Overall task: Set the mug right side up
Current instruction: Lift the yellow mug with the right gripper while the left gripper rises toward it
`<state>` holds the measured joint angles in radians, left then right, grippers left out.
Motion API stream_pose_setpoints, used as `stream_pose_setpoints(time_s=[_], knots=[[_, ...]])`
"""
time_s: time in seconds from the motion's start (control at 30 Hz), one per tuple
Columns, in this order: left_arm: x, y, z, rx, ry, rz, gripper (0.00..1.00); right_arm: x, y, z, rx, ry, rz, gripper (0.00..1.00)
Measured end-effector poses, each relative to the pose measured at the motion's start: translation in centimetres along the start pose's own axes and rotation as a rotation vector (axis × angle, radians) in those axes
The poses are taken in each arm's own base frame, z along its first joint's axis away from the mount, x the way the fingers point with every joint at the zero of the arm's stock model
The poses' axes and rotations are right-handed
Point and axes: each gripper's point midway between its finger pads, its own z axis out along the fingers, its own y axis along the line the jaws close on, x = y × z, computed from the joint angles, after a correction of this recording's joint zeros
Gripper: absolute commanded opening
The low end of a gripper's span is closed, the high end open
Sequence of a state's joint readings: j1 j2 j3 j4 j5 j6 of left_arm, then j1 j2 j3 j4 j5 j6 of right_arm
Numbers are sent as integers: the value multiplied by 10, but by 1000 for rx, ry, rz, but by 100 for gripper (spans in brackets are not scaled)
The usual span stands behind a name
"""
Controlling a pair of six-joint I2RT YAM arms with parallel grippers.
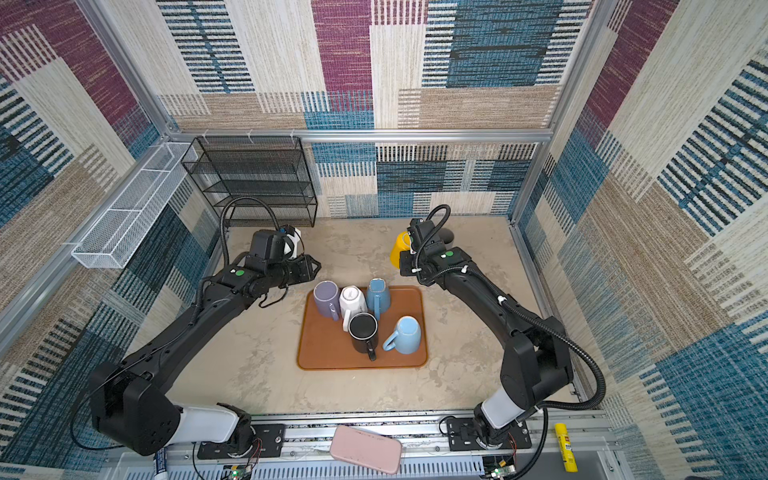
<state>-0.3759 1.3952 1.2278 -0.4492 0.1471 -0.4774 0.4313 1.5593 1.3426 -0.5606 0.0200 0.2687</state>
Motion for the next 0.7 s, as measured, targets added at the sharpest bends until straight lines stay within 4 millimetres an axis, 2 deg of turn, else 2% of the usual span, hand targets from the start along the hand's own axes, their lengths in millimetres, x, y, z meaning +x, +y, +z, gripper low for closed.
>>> stream_pose_setpoints(time_s=[0.3, 0.7], knots=[[-14, -38, -2, 198, -32, 11, 39, -35, 33, -19, -259, -119, -2, 0], [-24, -89, -12, 473, -84, 40, 41, -59, 91, -53, -624, -208, -56, 0]])
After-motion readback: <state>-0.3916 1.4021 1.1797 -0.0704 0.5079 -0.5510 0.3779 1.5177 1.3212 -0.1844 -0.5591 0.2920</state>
